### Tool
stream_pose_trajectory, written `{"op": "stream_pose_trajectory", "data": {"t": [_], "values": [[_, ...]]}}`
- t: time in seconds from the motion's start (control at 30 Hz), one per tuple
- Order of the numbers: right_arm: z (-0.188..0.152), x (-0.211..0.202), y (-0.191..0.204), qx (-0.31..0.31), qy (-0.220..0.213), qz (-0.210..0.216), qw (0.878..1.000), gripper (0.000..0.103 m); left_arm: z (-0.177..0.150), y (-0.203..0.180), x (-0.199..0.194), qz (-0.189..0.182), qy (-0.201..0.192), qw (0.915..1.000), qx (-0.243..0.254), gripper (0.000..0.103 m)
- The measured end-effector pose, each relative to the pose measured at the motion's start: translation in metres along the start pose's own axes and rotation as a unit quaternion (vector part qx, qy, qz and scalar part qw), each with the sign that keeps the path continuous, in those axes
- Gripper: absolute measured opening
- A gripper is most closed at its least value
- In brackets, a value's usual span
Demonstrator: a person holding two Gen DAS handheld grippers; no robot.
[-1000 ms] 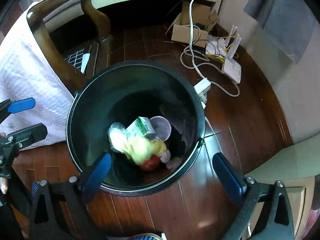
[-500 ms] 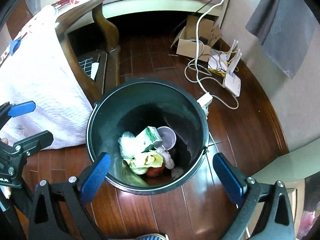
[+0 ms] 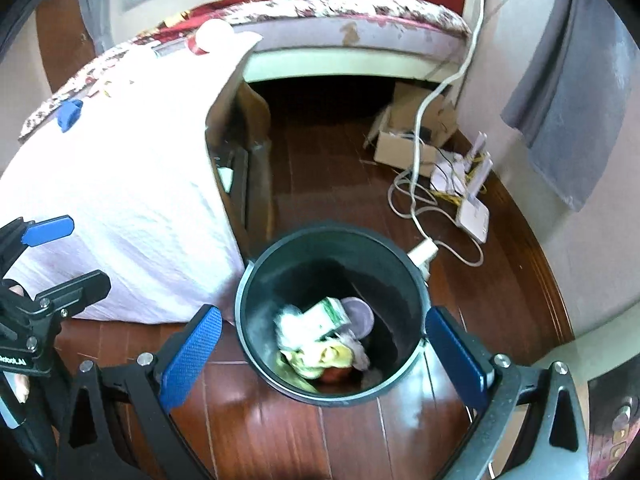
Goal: Collect trash
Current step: 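Move both tools back over the bed toward the remaining items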
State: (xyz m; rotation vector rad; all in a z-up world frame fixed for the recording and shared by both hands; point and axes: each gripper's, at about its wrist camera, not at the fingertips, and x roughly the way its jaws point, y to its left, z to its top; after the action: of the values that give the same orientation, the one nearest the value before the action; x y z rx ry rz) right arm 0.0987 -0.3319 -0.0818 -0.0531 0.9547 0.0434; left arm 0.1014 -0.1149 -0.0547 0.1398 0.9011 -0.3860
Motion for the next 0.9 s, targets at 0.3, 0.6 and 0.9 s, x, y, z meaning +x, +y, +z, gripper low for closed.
{"op": "stream_pose_trajectory", "data": {"t": [0.3, 0.6, 0.9], "values": [[0.032, -0.013, 0.035, -0.021, -0.044, 0.027, 0.998, 0.103, 0.002, 0.027, -0.025, 0.025, -0.027, 0.9991, -0.023, 0.102], [0.068, -0.023, 0.074, -0.030, -0.092, 0.059, 0.994, 0.103, 0.000, 0.070, -0.044, 0.064, -0.048, 0.9947, -0.064, 0.102], [0.098, -0.019, 0.134, -0.048, -0.115, 0.090, 0.988, 0.103, -0.011, 0.129, -0.064, 0.115, -0.057, 0.9861, -0.105, 0.102]]}}
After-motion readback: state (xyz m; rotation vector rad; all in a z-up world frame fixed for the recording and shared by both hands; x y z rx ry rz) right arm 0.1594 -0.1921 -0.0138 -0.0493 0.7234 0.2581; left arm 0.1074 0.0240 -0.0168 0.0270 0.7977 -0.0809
